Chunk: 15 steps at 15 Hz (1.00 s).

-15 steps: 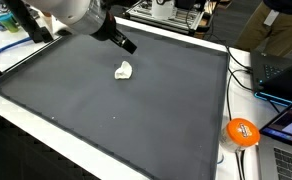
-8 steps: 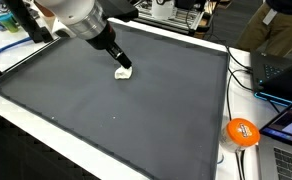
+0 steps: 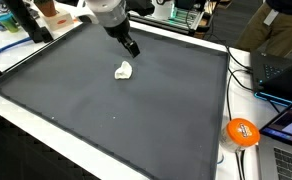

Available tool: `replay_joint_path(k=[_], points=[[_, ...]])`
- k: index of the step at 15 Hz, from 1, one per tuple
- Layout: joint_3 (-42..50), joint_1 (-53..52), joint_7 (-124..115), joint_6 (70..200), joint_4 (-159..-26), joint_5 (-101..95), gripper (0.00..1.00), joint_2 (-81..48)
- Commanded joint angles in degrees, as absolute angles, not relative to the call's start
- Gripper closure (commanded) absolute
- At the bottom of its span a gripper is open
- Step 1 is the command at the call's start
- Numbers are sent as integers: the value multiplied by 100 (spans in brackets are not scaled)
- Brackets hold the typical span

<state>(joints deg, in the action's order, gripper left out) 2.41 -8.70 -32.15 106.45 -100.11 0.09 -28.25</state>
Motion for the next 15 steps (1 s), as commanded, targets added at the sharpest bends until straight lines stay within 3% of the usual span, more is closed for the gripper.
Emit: replay_joint_path(k=[1,9,15], points=[[218,-855,-3219,10629,-9981,2,0,-2825],[295,-872,-3480,11954,-10389,-34,0,-2779],[387,-933,-3352,14167,-11869,-413,0,-2312]])
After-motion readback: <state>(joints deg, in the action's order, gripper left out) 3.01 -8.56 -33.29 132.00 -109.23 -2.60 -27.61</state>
